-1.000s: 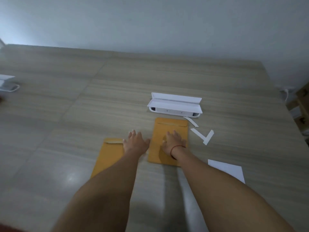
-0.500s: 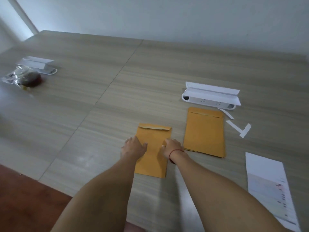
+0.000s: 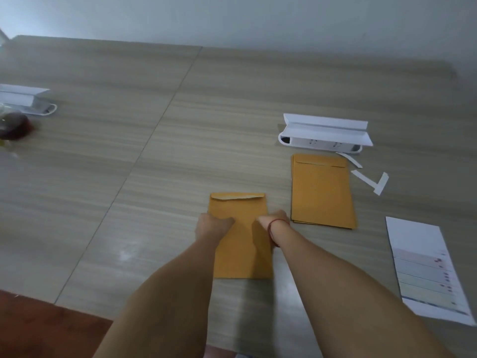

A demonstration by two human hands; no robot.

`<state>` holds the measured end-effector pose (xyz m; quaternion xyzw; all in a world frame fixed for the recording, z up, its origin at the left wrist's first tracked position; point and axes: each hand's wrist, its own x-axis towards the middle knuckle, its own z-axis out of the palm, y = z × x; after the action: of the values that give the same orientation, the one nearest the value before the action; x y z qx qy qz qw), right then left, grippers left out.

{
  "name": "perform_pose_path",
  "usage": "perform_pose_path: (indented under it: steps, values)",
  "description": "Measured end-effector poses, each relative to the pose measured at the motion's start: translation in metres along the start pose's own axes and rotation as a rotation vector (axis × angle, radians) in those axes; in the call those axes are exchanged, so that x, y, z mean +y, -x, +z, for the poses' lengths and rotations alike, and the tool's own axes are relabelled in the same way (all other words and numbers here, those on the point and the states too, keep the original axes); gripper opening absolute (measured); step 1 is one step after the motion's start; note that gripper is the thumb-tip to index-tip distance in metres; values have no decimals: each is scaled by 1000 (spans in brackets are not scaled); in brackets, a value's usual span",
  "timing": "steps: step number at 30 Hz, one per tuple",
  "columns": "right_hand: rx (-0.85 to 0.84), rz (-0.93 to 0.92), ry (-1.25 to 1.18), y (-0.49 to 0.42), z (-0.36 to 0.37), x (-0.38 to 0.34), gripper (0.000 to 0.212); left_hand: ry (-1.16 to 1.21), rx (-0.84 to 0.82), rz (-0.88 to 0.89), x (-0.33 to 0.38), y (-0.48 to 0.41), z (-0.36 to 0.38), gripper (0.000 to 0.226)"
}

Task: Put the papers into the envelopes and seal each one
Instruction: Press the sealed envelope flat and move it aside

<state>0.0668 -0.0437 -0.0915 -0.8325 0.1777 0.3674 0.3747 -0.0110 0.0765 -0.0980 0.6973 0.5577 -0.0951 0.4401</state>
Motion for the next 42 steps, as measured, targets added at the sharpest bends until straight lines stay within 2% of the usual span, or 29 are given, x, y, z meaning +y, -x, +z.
perform_pose_path:
  steps: [3, 9, 12, 17, 20, 22, 25, 28, 30, 33, 35, 42]
  values:
    - [-52, 3, -73, 7, -10, -4, 29, 7, 0, 0, 6, 11, 3, 63]
    - [-26, -115, -25, 15, -62, -2, 41, -46, 28, 104, 39, 44, 16, 69]
    - [44, -151, -19, 17, -106, 16, 30, -82, 44, 177, 61, 74, 47, 68]
    - [136, -126, 74, 6, -171, 78, 26, -242, -9, 217, 65, 122, 116, 64]
    - [174, -112, 140, -5, -198, 114, 6, -324, -30, 249, 60, 144, 155, 65]
    - [195, -120, 176, -12, -208, 127, 20, -367, -25, 255, 57, 154, 172, 68]
    - [178, -128, 245, -19, -211, 142, 8, -470, 22, 240, 48, 162, 182, 73]
    - [212, -182, 294, -26, -214, 147, 9, -567, 93, 273, 45, 159, 184, 80]
    - [185, -235, 287, -31, -216, 145, 6, -553, 96, 342, 46, 151, 185, 72]
    - [107, -308, 305, -35, -216, 145, 20, -549, -17, 485, 50, 144, 187, 46]
    - [89, -371, 337, -39, -215, 145, 36, -542, -70, 526, 51, 141, 190, 45]
    - [-29, -417, 535, -45, -215, 137, 78, -553, -108, 533, 55, 136, 197, 93]
